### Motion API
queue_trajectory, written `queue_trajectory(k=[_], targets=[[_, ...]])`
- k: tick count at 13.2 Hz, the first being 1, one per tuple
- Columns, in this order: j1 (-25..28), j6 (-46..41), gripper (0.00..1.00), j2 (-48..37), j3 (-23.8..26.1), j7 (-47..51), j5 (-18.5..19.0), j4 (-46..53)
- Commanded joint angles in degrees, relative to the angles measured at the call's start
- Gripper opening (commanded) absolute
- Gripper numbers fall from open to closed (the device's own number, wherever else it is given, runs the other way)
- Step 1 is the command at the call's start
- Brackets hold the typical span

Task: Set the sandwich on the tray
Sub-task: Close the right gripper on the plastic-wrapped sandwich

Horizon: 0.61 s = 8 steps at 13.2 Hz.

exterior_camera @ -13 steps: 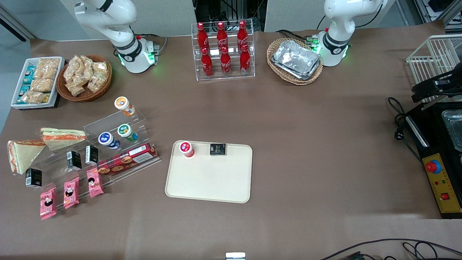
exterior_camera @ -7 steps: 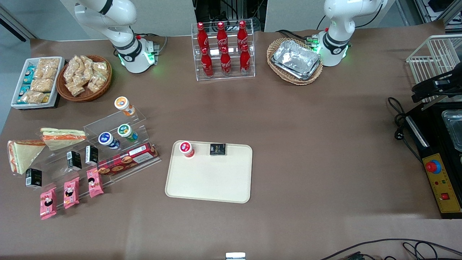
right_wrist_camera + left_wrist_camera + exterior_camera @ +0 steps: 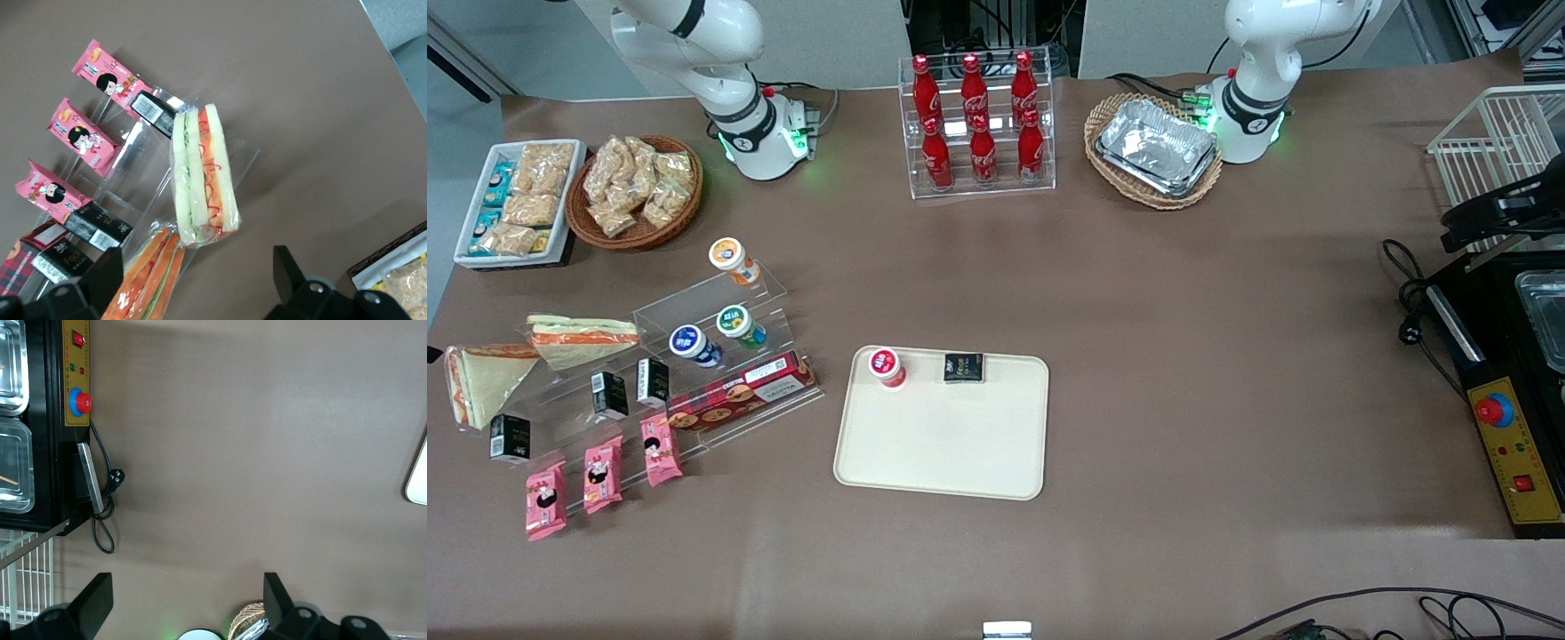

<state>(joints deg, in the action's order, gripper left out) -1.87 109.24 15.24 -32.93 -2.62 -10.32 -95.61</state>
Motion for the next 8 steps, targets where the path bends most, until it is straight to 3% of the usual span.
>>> queue_trajectory(k=[1,5,8], targets=[[0.47,4.65,1.00,-0.47,-0.29,-0.72,-1.55,-3.61],[0.38,11.94,1.00,-0.03,-0.12,-1.42,-1.81,-8.00],[0.38,16.17,1.00,0.93,-0.12,-3.70,-5.66,-10.82]])
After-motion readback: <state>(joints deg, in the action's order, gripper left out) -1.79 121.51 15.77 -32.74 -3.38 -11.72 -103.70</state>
